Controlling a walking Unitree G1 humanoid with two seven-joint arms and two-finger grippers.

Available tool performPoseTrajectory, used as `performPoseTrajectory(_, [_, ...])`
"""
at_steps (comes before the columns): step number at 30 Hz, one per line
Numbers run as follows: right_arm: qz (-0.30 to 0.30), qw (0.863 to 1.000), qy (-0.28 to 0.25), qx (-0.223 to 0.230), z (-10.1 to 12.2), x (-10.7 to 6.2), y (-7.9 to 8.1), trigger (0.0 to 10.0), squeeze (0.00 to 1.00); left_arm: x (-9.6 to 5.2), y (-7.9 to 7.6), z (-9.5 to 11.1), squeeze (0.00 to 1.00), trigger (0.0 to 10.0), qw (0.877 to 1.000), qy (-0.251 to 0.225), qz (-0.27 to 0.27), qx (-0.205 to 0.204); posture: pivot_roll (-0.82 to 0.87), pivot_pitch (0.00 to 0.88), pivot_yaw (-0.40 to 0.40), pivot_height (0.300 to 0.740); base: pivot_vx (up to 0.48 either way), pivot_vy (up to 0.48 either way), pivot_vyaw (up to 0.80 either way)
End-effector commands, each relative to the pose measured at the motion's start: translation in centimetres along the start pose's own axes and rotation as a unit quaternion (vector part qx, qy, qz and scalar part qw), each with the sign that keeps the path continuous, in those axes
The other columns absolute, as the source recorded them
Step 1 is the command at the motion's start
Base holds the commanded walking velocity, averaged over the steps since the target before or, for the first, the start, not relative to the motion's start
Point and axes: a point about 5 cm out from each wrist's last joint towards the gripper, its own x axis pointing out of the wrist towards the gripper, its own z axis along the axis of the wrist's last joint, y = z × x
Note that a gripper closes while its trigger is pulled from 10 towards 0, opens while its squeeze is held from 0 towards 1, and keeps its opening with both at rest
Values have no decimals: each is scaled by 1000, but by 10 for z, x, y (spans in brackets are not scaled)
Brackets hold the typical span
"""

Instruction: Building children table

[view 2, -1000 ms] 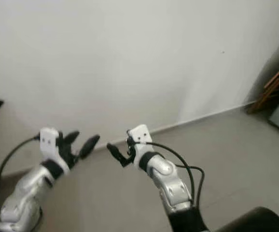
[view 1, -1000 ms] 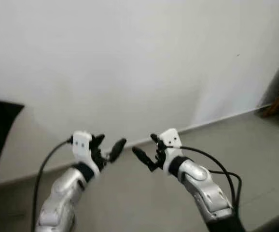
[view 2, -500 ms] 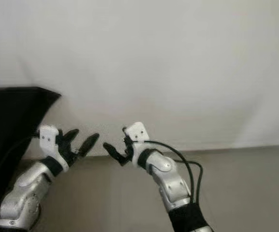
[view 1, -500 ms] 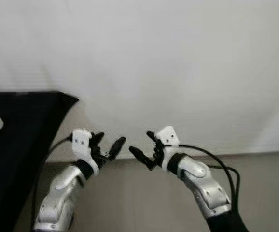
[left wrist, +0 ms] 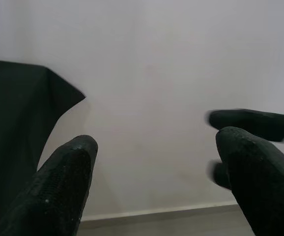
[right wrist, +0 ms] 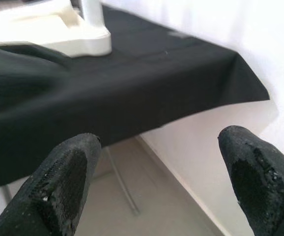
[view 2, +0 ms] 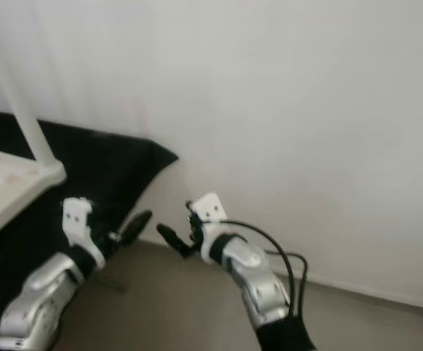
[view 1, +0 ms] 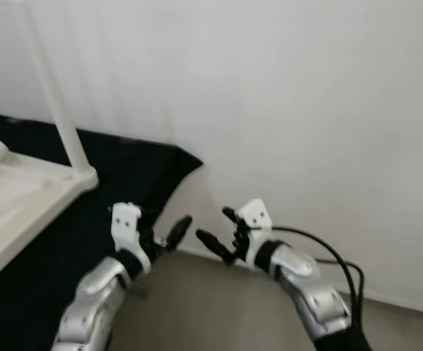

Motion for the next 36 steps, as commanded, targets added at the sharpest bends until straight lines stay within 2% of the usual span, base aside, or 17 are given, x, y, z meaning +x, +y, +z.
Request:
performPoseTrajectory(1, [12,1000,-12,-3,4,4,6,10000,0,-3,5,3,0,10000,1000,0,7,9,-151,86,-24,740,307,0,800])
performPoseTrajectory(13, [15,1000,-11,1,3,4,6,10000,0,-3,5,1,0,10000,1000,1,8,5,-138,75,-24,740,280,0,800])
performPoseTrajectory(36, [20,1000,-10,5,0,1,6,10000,0,-5,3,1,0,10000,1000,-15,9,-8,-141,65,-34,740,0,0,798])
